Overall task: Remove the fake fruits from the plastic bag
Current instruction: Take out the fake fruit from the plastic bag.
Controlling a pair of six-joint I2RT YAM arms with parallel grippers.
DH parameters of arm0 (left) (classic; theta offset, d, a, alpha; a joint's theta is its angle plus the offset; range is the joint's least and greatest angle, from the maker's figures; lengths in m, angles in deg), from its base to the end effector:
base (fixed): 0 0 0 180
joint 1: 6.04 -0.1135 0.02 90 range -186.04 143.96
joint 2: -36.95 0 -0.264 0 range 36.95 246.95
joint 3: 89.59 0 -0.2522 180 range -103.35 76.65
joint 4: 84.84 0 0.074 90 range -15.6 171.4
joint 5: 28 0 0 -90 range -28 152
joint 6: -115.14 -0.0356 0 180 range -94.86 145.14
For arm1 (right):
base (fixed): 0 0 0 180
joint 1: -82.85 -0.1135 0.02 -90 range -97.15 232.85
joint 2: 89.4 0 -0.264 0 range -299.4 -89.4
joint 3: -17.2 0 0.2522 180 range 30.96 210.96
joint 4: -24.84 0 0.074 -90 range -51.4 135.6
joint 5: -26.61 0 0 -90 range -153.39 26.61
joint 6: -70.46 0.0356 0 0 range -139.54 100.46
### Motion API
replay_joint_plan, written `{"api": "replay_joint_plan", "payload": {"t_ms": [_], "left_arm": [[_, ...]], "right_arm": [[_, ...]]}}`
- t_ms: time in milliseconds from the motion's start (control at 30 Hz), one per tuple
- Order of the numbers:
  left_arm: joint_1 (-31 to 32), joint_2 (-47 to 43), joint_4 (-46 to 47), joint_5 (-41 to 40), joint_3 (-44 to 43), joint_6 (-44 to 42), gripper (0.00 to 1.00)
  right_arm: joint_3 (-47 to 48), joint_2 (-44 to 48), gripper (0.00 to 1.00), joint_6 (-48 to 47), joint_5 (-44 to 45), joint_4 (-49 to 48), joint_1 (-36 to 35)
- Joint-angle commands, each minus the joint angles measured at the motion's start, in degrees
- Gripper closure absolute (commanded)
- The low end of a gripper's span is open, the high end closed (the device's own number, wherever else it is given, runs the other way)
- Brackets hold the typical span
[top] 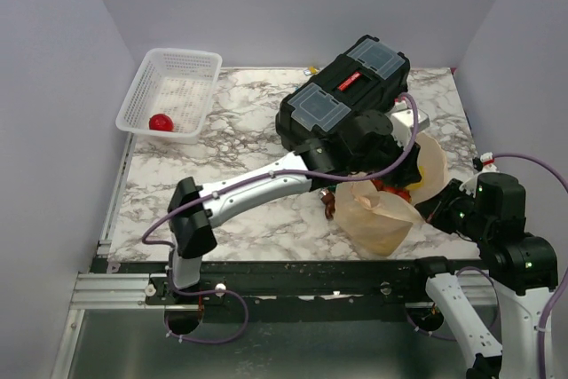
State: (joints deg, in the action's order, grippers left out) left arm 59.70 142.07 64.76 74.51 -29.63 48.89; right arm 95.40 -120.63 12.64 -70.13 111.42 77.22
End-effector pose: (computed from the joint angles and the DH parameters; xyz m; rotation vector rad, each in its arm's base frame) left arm 0.1727 -0.4019 0.4043 0.8868 1.8376 -1.2471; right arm 0.0499 0.0091 0.3650 0.4664 2.2546 0.4790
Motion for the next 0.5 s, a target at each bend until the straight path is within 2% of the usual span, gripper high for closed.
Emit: {"api": "replay_joint_plan", "payload": {"t_ms": [0, 233, 467], "left_arm": [[0.8, 6.1, -3.1, -3.3, -2.5, -1.3, 0.65], [0.8, 9.9, -3.0, -6.0, -0.8, -0.7, 0.67], [0.8, 11.6, -5.4, -4.0, 2.0, -0.2, 0.70]], "right_arm": [[0.0, 0.4, 0.99, 0.5, -2.5, -2.2, 0.1], [-0.5, 0.3, 0.99, 0.3, -1.6, -1.9, 0.1], [-1.2, 0.6, 0.99, 0.8, 0.0, -1.0, 0.1]]}}
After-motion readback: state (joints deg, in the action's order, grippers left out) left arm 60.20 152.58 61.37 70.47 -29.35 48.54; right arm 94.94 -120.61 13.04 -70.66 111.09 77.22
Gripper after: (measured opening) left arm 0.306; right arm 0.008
